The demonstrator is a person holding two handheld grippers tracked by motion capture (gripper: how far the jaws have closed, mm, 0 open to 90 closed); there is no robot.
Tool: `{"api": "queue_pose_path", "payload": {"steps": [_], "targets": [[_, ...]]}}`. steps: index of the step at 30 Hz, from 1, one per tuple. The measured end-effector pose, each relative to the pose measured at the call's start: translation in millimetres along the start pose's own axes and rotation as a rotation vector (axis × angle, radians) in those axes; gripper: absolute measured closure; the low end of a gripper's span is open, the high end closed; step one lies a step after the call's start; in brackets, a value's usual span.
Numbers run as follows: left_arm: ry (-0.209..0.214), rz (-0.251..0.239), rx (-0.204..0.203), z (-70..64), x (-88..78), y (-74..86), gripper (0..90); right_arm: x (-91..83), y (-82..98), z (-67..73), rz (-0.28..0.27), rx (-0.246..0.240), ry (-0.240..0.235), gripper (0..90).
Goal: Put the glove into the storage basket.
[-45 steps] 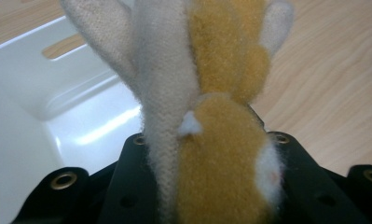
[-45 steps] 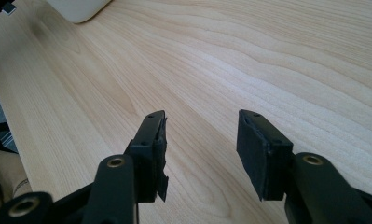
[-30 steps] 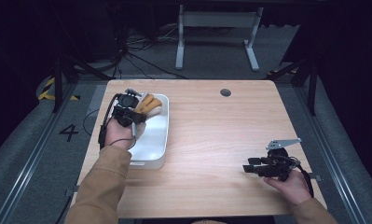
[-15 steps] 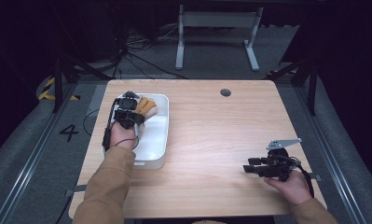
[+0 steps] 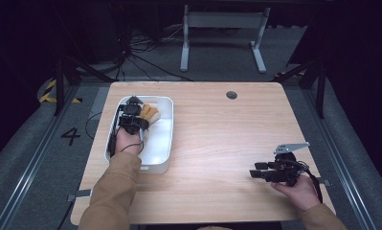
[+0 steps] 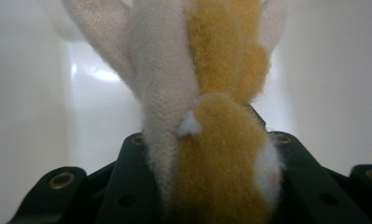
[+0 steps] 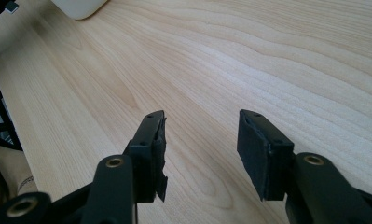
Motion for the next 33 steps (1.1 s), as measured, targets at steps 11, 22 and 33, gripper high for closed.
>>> {"api": "queue_pose_path", "payload": {"steps": [11, 22, 33], "targets": [[0.010, 0.043, -0.018, 3.9, 11.6, 1.9, 68.2, 1.1, 0.9, -1.1, 0.007, 0.008, 0.000, 52.4], [0.004, 0.098, -0.034, 5.6, 20.6, 5.3, 67.5, 1.0, 0.9, -1.3, 0.004, 0.007, -0.001, 52.3], [0.026, 0.149, -0.064, 5.5, 27.5, 8.8, 64.7, 0.5, 0.8, -0.9, 0.000, 0.008, -0.003, 52.1]]}}
Point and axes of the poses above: each handheld gripper's, and its own axes: x roughly forward along the jaws, y roughly out of its underside, z roughly to its left, the point moved 6 cm from there along x, roughly forward along the jaws, and after that the axes turned 5 degrees about x, right-handed, at the moved point
